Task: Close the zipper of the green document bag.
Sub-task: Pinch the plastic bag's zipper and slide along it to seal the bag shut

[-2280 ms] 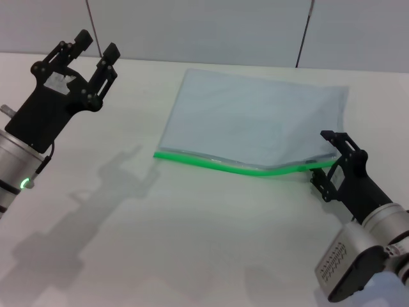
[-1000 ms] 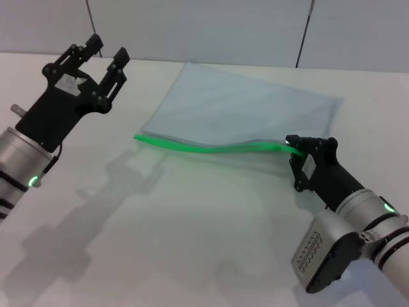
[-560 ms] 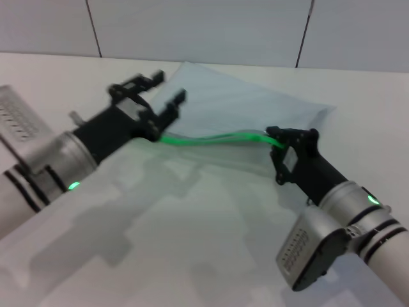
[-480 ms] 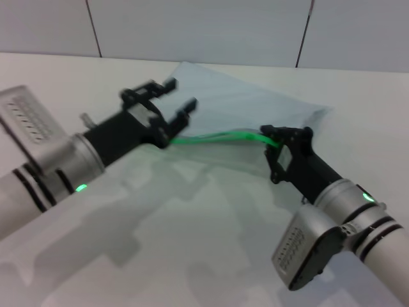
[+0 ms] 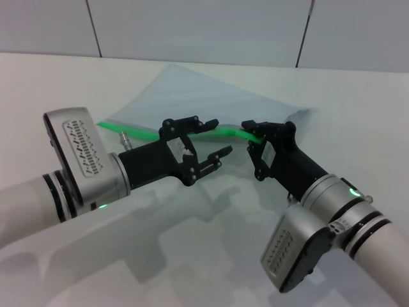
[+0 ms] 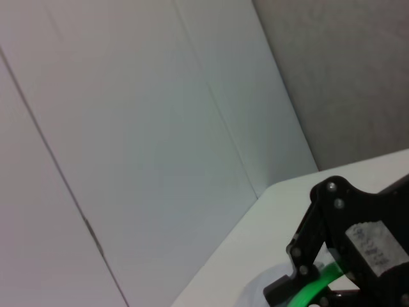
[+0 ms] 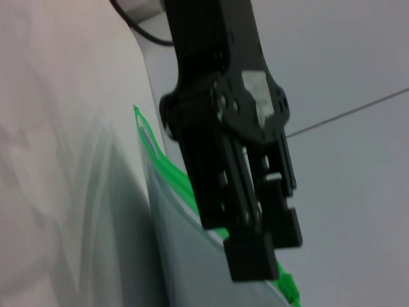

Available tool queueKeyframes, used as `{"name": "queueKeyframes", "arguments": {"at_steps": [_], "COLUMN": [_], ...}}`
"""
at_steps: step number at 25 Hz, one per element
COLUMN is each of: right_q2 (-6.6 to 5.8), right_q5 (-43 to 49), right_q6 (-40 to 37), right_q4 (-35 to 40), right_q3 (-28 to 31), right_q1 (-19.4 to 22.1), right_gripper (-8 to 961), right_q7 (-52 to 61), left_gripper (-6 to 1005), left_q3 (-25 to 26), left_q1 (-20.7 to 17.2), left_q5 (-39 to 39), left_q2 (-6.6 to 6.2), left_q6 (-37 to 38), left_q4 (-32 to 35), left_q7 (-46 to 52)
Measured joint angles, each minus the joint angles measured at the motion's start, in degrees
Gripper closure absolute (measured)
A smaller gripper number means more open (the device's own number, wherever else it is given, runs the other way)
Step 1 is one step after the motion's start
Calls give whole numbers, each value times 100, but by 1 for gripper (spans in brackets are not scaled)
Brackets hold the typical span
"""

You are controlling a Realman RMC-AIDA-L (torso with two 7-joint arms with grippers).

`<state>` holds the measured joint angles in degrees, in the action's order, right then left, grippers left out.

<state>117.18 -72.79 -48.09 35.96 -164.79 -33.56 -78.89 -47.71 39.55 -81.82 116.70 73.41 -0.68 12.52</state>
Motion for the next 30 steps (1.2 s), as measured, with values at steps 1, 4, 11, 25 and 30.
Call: {"name": "queueKeyframes", "arguments": {"at_steps": [1,4,11,25,30], "right_q2": [3,7,7,15,15], "right_q5": [34,102,147,443,445], "right_q6": [0,0,0,-53,-53], "right_q4": [2,5,43,52,51], "right_q3": [0,0,0,0,-1], "right_q1": [4,13,43,78,78], "right_gripper": [904,904,904,903,903], "right_q7": [3,3,-28,-30,-30], "left_gripper": [498,499,500,503,624], "left_q3": [-7,-10,19,32,37], "left_q1": [1,3,-5,-16,-5], "left_q5": [0,8,34,35,35], "left_q2": [12,19,32,46,46], "left_q6": [-13,-17,10,29,34], "left_q4": [-1,-3,-10,-88,-210], "left_q7": [-125,-396,-1054,-1729,-2165]}}
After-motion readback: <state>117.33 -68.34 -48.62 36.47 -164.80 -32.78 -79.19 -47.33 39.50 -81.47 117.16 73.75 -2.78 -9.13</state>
